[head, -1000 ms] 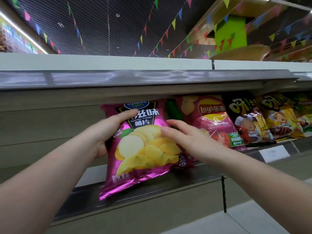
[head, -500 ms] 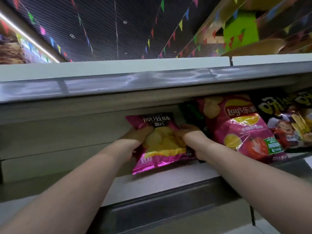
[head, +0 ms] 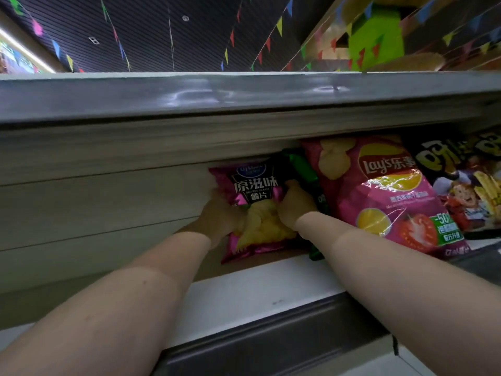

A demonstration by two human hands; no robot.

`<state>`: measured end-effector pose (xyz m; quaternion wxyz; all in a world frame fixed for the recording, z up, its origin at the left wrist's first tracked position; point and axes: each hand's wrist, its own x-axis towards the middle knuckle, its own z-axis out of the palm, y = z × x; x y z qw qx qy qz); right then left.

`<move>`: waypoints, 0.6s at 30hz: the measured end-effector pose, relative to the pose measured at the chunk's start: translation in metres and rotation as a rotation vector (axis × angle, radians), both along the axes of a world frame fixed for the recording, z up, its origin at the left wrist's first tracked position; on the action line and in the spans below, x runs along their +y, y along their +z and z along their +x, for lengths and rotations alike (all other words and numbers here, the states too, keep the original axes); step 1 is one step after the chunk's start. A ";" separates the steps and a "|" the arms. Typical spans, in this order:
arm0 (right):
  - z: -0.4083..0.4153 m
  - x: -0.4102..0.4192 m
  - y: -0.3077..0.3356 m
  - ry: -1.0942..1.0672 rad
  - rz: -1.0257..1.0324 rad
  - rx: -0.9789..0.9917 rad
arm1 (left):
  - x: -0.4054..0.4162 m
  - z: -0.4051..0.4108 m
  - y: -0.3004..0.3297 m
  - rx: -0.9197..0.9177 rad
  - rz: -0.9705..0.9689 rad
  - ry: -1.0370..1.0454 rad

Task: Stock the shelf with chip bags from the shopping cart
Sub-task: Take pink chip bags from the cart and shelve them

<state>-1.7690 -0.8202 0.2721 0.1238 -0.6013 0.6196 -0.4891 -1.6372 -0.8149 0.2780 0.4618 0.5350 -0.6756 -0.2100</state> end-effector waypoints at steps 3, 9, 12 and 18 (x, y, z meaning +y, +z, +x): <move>0.002 -0.002 0.000 -0.035 -0.006 0.102 | -0.002 0.003 -0.002 -0.043 -0.005 0.052; 0.005 0.000 -0.001 -0.094 0.058 0.315 | -0.008 0.003 -0.006 -0.110 0.105 -0.089; 0.007 0.003 -0.003 -0.097 0.098 0.414 | -0.005 0.004 -0.005 -0.159 0.106 -0.113; 0.004 0.006 -0.004 -0.066 0.132 0.440 | 0.003 0.007 -0.003 -0.322 0.003 -0.062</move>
